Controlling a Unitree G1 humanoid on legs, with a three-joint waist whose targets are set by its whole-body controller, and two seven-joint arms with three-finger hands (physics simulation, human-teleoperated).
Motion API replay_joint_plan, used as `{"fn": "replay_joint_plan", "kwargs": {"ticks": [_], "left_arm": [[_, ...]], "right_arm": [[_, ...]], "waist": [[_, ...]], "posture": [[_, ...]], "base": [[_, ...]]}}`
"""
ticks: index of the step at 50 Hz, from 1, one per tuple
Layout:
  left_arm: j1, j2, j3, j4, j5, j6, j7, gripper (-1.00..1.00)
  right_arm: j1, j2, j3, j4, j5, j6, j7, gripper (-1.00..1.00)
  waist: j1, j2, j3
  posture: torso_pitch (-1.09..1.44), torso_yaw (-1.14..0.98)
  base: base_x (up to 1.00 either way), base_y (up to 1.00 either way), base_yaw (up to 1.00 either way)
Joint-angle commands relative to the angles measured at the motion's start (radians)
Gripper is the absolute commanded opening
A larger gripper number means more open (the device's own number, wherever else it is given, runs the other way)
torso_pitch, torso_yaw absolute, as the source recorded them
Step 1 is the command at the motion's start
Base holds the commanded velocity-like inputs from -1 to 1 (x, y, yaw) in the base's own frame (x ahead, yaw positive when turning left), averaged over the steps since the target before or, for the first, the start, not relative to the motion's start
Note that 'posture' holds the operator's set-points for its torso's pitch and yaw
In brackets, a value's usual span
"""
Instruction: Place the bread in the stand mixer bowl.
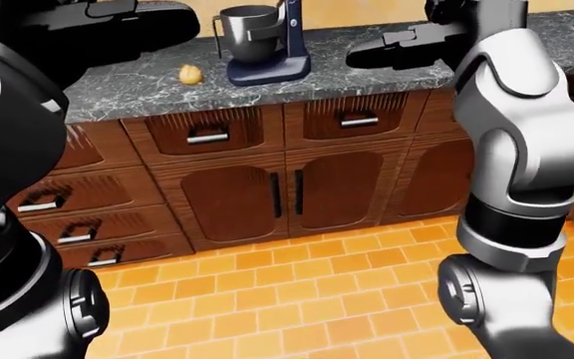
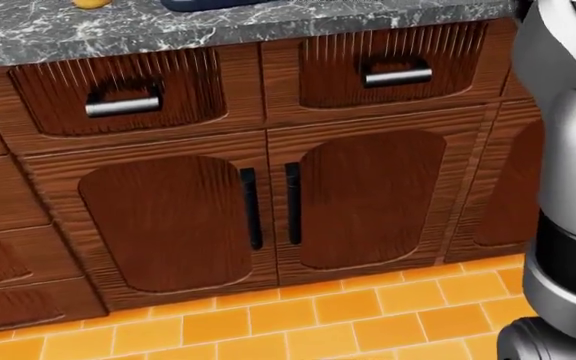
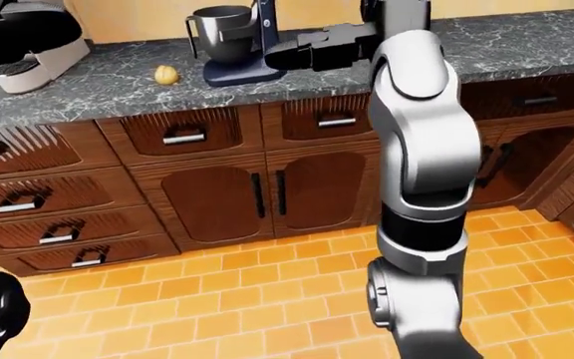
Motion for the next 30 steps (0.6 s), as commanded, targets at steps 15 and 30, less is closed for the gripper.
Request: {"fn": "replay_joint_plan", "kwargs": {"ticks": [15, 30], "left_arm": [[-0.022, 0.004, 0.006, -0.011, 0.016, -0.028, -0.016, 1.0], [-0.024, 0.001, 0.009, -0.01, 0.023, -0.023, -0.023, 1.0]], "right_arm": [[-0.031, -0.009, -0.012, -0.02, -0.014, -0.035, -0.006, 1.0], [-0.03, -0.008, -0.012, -0.023, -0.016, -0.033, -0.004, 1.0]], "waist": [[0.008, -0.011, -0.022], [-0.004, -0.015, -0.023]], "posture": [[0.0, 0.0], [0.0, 0.0]], "base": [[0.0, 0.26, 0.0], [0.0, 0.26, 0.0]]}}
